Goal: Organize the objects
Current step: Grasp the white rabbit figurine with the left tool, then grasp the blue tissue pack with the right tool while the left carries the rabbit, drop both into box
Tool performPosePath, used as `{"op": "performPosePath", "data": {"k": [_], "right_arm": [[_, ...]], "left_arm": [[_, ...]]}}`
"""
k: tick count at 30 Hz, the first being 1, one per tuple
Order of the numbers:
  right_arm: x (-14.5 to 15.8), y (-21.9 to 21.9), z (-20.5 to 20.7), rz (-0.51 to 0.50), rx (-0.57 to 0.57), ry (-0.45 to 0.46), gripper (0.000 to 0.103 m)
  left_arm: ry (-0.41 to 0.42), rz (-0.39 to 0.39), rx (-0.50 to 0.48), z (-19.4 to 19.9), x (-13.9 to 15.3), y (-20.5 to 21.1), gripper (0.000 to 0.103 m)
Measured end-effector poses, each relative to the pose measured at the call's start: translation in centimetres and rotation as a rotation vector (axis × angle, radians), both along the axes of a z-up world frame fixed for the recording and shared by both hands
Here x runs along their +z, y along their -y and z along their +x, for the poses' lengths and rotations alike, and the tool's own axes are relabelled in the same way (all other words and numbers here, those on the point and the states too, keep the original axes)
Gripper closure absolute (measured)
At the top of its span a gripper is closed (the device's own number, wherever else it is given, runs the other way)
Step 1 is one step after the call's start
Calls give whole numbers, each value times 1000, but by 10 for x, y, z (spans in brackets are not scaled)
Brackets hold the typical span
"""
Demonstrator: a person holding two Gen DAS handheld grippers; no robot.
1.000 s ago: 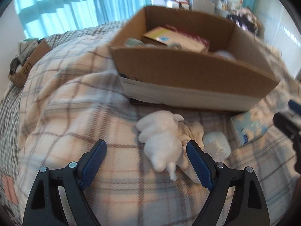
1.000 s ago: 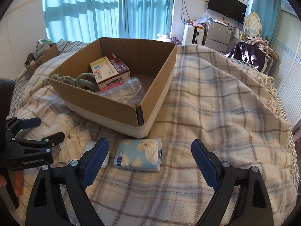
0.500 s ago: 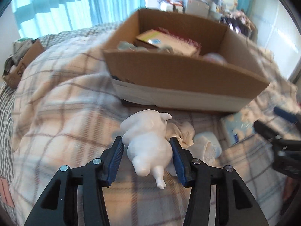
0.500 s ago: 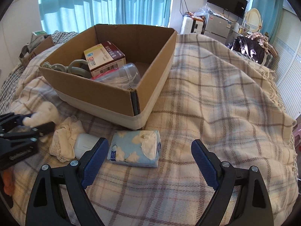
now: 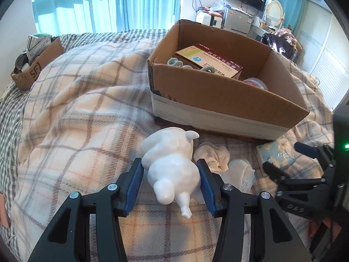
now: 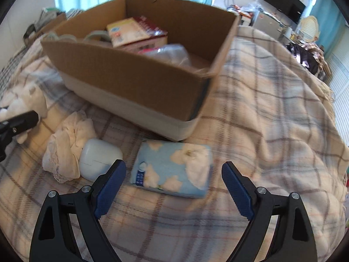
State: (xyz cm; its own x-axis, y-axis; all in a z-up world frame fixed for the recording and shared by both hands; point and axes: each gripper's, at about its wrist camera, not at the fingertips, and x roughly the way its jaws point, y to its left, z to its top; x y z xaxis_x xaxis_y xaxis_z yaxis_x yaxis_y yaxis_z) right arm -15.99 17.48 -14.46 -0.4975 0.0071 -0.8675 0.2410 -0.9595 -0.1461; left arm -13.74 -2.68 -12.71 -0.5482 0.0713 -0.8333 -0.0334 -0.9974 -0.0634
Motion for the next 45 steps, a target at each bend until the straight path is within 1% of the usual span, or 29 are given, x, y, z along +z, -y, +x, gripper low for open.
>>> {"op": "performPosePath", "data": {"k": [3, 6, 7, 8, 12, 15, 20, 23, 26, 29, 34, 37, 39, 43, 45], "right_arm": [[-13, 6, -3, 34, 19, 40, 14], [-16, 6, -2, 41, 17, 41, 16], [-15, 5, -1, 35, 17, 37, 22], [-13, 3, 0, 28, 18, 35, 25], [-12, 3, 4, 33, 21, 29, 26], [-7, 1, 9, 11, 32, 13, 26], [14, -6, 25, -31, 41, -48, 26], [28, -3, 36, -43, 45, -98, 26], [40, -1, 44, -64, 53, -128, 26], [52, 6, 52, -73, 63, -158, 26], [76, 6, 69, -103, 74, -209, 26], [91, 6, 78, -119, 77, -242, 26], [102, 5, 80, -133, 78, -262, 26], [127, 4, 78, -162, 87, -300, 26], [139, 5, 75, -157, 96, -323, 26]], "left_arm": [[-2, -3, -3, 0, 0, -1, 52], [-3, 0, -9, 2, 0, -2, 52], [-3, 0, -12, 3, 0, -2, 52], [-3, 0, -15, 4, 0, -3, 52], [-5, 5, -22, 7, 0, -4, 52], [-1, 12, -21, 10, 0, -4, 52], [-16, 13, -27, 18, 3, -6, 52], [-28, 11, -36, 25, 7, -9, 52], [-31, 12, -41, 31, 9, -11, 52], [-38, 25, -29, 36, 15, -8, 52], [-47, 45, -21, 42, 25, -5, 52], [-60, 50, -29, 43, 36, -7, 52], [-90, 55, -42, 45, 49, -9, 52], [-133, 87, -58, 42, 72, -12, 52], [-152, 91, -65, 36, 83, -15, 52]]}}
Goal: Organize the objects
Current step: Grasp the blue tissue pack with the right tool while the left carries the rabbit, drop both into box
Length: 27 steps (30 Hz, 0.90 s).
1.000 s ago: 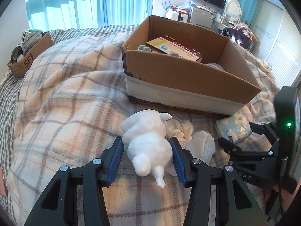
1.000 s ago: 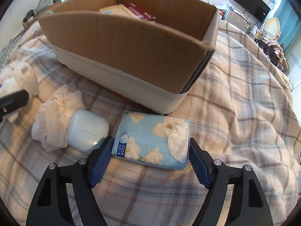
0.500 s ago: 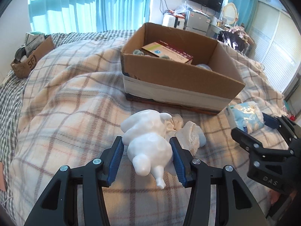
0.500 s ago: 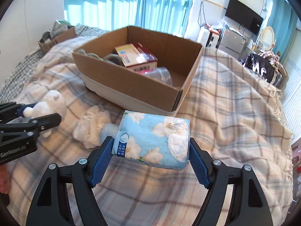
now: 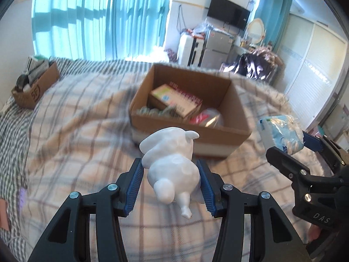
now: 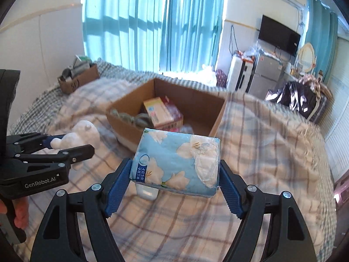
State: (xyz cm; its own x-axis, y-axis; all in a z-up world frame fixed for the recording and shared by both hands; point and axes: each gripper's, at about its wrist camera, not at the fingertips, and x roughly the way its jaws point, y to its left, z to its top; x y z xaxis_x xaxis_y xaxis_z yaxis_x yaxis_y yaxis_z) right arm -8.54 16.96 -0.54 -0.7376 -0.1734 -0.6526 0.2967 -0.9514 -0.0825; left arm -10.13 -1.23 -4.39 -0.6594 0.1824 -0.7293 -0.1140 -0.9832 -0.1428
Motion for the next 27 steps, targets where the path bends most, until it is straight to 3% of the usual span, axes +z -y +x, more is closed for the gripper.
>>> {"op": "performPosePath", "data": {"k": [9, 15, 22, 27], "right_arm": [[56, -7, -37, -22, -11, -104, 26], [75, -5, -80, -38, -8, -143, 26], [61, -2, -130, -76, -28, -111, 26], [25, -4, -163, -98, -52, -46, 26]], "left_arm": [[-91, -25, -15, -49, 44, -16, 52], [-136, -52, -32, -83, 53, -27, 52], [-94, -31, 0, -123, 29, -27, 52], [-61, -38, -5, -140, 7, -36, 52]]}}
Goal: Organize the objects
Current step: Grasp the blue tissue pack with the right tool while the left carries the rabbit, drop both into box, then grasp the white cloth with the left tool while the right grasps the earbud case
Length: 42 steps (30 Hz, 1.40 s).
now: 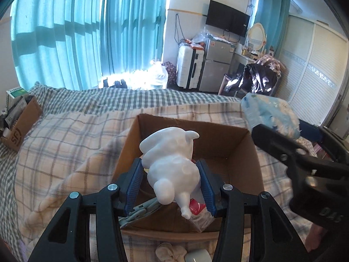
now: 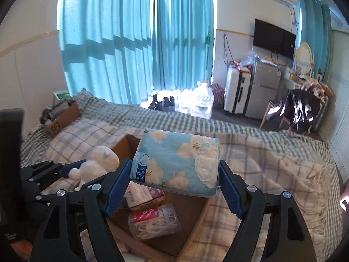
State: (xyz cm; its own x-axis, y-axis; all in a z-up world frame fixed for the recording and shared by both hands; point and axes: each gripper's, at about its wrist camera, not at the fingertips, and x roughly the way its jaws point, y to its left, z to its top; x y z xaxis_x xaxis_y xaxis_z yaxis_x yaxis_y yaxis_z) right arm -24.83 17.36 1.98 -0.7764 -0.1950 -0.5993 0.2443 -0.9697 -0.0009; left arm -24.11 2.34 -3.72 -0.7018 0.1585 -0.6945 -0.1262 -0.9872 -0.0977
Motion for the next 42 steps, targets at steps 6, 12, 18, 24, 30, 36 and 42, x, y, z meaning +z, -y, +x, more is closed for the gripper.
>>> {"op": "performPosePath", "data": {"k": [6, 12, 18, 24, 30, 36, 42], "right_arm": [[-28, -11, -24, -48, -32, 55, 26], [-18, -24, -10, -86, -58, 31, 7], [2, -39, 35, -35, -87, -14, 7], [6, -49, 82, -22, -114, -14, 7], [0, -42, 119, -5, -110, -26, 7], [-25, -36, 135, -2, -107, 1, 7], [-87, -40, 119, 36, -120, 148, 7]], "left_arm": [[-38, -41, -15, -3, -14, -7, 51], [-72, -93, -26, 12, -12, -17, 13], [-58, -101, -20, 37, -3, -12, 13], [-55, -54, 20, 71, 8, 7, 13], [-34, -28, 64, 99, 5, 20, 13], [5, -23, 60, 113, -25, 23, 13], [181, -83, 32, 112, -95, 17, 13]]}}
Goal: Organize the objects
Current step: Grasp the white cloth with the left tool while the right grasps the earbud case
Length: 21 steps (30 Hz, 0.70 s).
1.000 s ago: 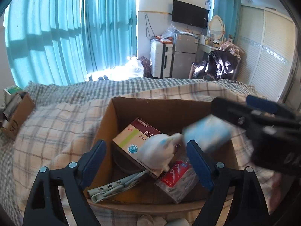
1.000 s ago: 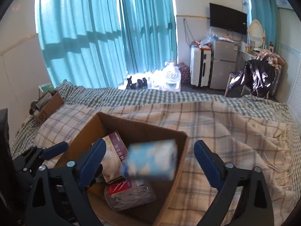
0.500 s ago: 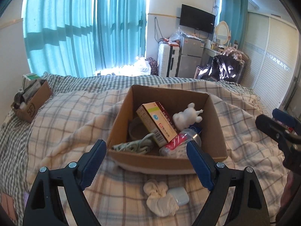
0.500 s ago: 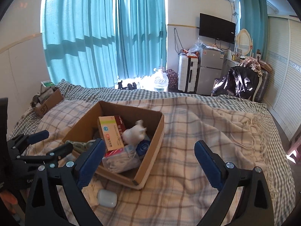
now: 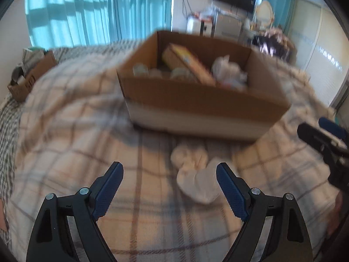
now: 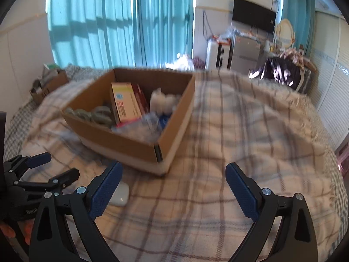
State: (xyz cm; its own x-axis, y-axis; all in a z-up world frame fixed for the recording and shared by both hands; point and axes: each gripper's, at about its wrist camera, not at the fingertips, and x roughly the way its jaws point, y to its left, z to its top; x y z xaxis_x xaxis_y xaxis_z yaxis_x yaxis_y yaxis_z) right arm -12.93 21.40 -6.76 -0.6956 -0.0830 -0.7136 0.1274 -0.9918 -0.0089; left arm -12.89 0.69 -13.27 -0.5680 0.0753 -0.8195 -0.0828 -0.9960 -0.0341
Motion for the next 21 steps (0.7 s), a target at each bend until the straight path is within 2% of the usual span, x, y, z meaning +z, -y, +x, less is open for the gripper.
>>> {"op": "performPosePath", "data": {"k": [2, 12, 13, 14, 15, 17, 19, 20, 21], "right_arm": [[-10, 1, -3, -6, 9, 42, 7], [-18, 8, -2, 3, 27, 72, 7], [-18, 9, -3, 4, 25, 74, 7], [-19, 9, -3, 5, 23, 77, 7], [-19, 9, -3, 7, 22, 79, 7], [-20, 10, -3, 11, 21, 81, 7], [-20, 10, -3, 15, 22, 82, 7], [-21, 11, -3, 18, 22, 84, 7], [-21, 11, -3, 20, 23, 84, 7]], "left_arm": [[39, -23, -6, -2, -11, -4, 13], [46, -57, -106, -1, -19, -29, 16], [52, -52, -123, -1, -21, -32, 23], [61, -50, -135, -5, -24, -34, 36], [71, -45, -143, -7, -26, -36, 42], [96, -19, -151, -12, -32, -37, 73], [105, -16, -148, -14, -35, -37, 77], [96, -11, -147, -13, -33, -37, 87], [83, -3, -145, -12, -29, -36, 90]]}}
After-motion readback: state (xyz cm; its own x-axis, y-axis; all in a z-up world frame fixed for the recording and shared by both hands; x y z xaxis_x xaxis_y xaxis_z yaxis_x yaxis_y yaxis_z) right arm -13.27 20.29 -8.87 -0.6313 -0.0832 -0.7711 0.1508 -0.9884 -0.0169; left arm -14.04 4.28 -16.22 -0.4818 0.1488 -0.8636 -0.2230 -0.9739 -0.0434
